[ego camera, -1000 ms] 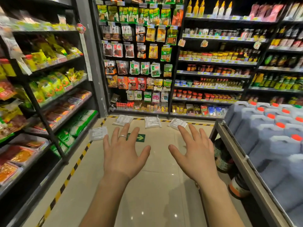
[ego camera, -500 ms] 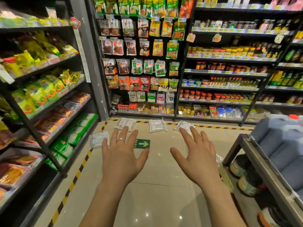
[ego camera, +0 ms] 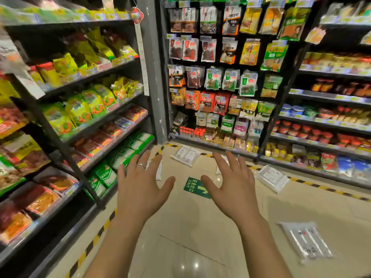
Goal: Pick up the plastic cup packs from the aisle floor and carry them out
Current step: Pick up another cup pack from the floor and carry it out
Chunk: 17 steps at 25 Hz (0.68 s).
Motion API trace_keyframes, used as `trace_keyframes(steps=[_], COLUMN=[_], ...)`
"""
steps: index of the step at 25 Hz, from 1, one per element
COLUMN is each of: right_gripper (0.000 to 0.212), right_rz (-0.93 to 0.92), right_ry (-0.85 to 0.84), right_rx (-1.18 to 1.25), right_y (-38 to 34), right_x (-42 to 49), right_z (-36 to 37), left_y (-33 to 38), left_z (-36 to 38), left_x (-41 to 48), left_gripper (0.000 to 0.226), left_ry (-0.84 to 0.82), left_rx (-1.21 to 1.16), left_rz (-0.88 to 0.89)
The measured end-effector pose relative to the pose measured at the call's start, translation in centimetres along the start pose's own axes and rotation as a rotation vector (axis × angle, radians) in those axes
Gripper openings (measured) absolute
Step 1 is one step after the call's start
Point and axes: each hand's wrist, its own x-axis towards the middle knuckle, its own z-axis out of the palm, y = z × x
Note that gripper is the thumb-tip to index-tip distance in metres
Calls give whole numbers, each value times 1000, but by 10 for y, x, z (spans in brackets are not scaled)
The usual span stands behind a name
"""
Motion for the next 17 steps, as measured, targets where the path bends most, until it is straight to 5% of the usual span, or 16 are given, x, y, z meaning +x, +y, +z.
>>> trace_keyframes(steps=[9, 17], right_gripper=[68, 68], right_rz=[-167, -253], right_ry=[-153, -192], right_rx=[38, -19], right_y=[-4, -67], right_x=[155, 308], right_z=[58, 151], left_y=[-23, -112], left_z=[46, 112], left_x=[102, 232], left_gripper=[74, 74], left_ry=[-12, -26], left_rx=[53, 45], left_rz=[-215, -315])
